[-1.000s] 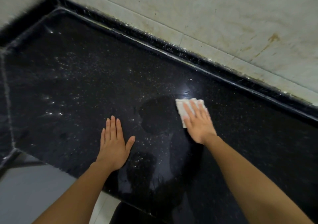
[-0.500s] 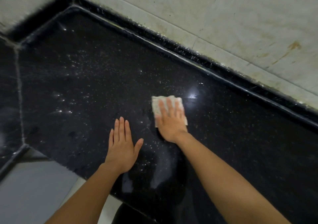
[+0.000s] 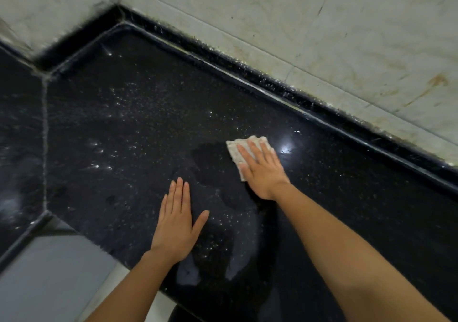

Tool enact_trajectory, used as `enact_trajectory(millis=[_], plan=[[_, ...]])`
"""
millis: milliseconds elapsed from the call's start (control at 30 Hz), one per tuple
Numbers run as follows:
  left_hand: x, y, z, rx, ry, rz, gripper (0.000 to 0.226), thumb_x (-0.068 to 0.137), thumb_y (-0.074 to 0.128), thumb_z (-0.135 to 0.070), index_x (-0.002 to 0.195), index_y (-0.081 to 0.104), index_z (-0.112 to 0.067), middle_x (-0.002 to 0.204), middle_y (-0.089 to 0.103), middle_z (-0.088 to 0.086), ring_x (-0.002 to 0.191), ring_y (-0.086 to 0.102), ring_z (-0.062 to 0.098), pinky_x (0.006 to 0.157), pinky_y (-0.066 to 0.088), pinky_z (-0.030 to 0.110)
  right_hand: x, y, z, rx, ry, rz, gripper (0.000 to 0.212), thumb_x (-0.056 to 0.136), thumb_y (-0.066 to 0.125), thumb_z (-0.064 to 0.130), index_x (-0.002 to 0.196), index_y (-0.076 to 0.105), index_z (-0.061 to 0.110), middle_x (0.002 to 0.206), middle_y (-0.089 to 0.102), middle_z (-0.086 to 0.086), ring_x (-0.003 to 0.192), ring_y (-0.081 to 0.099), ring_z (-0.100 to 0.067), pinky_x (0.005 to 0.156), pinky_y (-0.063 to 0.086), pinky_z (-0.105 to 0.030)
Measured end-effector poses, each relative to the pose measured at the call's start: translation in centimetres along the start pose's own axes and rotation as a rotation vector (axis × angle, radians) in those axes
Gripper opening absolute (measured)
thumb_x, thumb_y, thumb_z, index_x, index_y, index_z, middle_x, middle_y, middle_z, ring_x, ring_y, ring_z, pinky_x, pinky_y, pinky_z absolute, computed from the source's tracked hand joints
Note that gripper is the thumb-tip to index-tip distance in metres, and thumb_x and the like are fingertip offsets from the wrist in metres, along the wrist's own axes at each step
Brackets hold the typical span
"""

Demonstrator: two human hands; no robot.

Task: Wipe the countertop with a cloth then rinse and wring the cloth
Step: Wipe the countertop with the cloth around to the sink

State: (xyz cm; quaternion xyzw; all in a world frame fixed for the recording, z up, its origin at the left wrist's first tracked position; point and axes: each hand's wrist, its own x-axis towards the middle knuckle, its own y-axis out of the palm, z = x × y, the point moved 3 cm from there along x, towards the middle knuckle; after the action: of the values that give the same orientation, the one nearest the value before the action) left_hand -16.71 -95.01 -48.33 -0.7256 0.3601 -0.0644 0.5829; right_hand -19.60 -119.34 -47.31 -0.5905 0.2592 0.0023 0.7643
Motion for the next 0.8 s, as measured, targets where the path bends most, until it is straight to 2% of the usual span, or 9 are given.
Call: enact_trajectory(millis=[200,333,500,600,800], plan=[[1.2,-1.2,-1.5,-0.015,-0.053,-0.118,0.084,0.086,0.007,-0.064,0.15,-0.007,-0.01,0.159,-0.008,0.007,0.141,-0.02,0.014,0.113,-0.015,0.036,-0.9,-0.9,-8.5,0.14,0.342,-0.06,0.055,0.101,0.008,0.048,0.151,-0.012,0.038,0.159,-0.022,0.006,0.144,-0.026,-0.022,0.115,-0.017,-0.038],[5.5,-2.4,-3.2,-0.051,-0.077,-0.125,0.081,0.094,0.02,-0.056,0.148,-0.012,-0.005,0.157,-0.017,0.011,0.142,-0.023,0.018,0.115,-0.015,0.036,-0.8,-1.4,-11.6,0.264,0.596,-0.149,0.055,0.101,0.009,0.047,0.152,-0.009,0.036,0.161,-0.017,0.003,0.146,-0.02,-0.023,0.118,-0.013,-0.041],[11.5,-3.9,-2.8,-0.008,-0.142,-0.105,0.099,0.087,0.021,-0.07,0.145,-0.021,-0.002,0.153,-0.029,0.015,0.14,-0.03,0.023,0.113,-0.021,0.037,0.6,-1.7,-11.1,0.371,0.786,-0.194,0.057,0.102,0.01,0.044,0.153,-0.011,0.03,0.16,-0.019,-0.001,0.145,-0.021,-0.028,0.116,-0.016,-0.044],[12.9,-3.9,-2.5,0.013,-0.119,-0.084,0.106,0.082,0.02,-0.077,0.144,-0.022,-0.002,0.152,-0.031,0.015,0.139,-0.032,0.023,0.112,-0.022,0.037,2.1,-1.7,-10.1,0.327,0.723,-0.171,0.058,0.102,0.009,0.046,0.152,-0.015,0.028,0.159,-0.022,-0.003,0.144,-0.024,-0.03,0.116,-0.016,-0.046],[13.0,-3.7,-2.3,0.008,-0.101,-0.054,0.113,0.067,0.0,-0.084,0.143,-0.025,-0.004,0.15,-0.034,0.015,0.136,-0.037,0.022,0.112,-0.021,0.037,7.1,-2.7,-2.3,0.238,0.314,-0.107,0.057,0.102,0.01,0.044,0.151,-0.016,0.029,0.159,-0.023,-0.003,0.143,-0.027,-0.03,0.113,-0.022,-0.043]])
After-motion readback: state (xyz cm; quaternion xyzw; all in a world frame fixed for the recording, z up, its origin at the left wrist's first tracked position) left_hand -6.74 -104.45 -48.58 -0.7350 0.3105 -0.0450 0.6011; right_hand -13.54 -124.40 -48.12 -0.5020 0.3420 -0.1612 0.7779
